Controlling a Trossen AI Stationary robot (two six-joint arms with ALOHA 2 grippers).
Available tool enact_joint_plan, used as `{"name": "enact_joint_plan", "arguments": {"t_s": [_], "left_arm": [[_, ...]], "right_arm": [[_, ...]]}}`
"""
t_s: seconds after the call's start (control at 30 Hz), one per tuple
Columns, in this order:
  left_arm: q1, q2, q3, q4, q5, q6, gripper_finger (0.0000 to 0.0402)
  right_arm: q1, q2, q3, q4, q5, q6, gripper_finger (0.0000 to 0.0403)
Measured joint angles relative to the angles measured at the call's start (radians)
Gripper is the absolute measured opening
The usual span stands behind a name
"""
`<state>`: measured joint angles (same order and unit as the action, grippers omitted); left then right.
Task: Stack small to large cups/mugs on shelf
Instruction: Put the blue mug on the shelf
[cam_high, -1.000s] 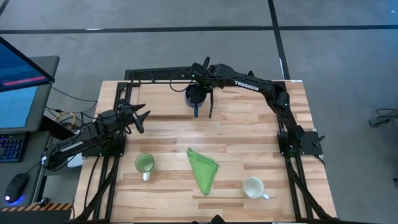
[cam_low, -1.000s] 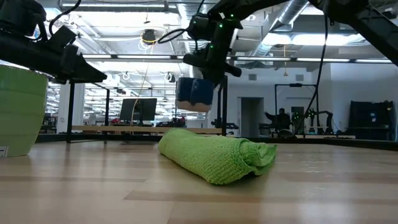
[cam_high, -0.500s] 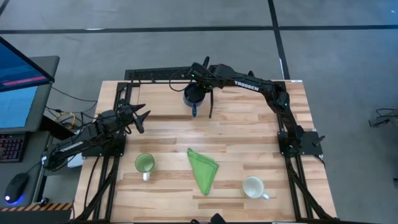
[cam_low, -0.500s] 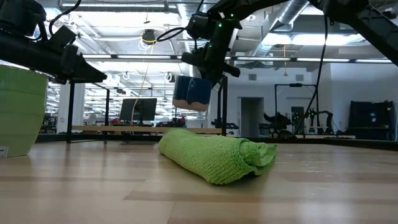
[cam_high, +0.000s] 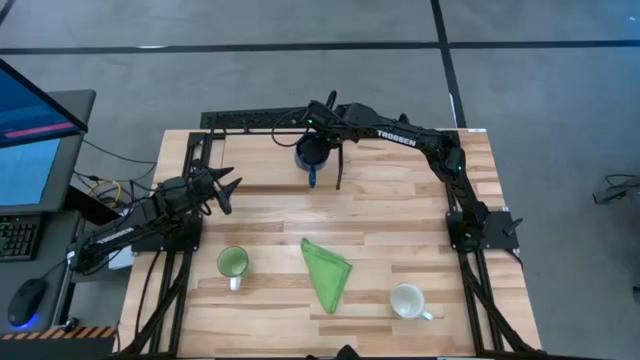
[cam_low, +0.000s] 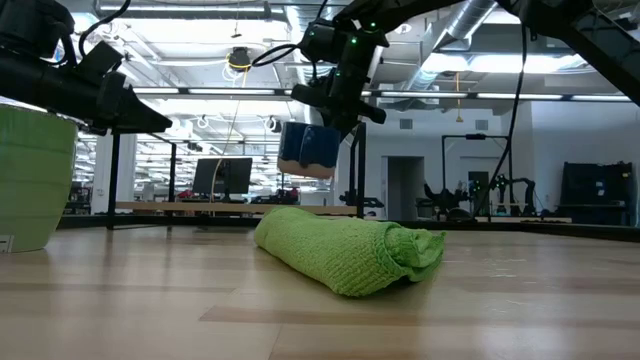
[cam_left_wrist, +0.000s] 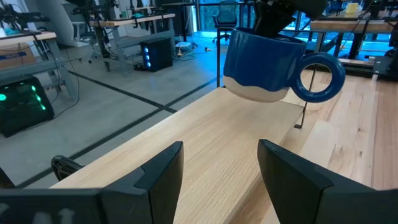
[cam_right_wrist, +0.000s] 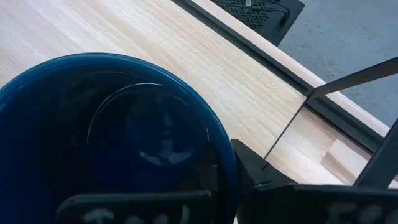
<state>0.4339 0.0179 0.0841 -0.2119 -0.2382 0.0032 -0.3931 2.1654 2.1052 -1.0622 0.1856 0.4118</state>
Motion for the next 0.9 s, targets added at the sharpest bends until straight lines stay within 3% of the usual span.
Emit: {"name": "enact_joint_plan", "arguments": {"t_s": [0.9], "left_arm": [[0.000,0.002,0.000,0.000,0.004,0.002,0.0199]], "right_arm": [[0.007,0.082,-0.001,0.023,0.102,0.000,0.0031]]}}
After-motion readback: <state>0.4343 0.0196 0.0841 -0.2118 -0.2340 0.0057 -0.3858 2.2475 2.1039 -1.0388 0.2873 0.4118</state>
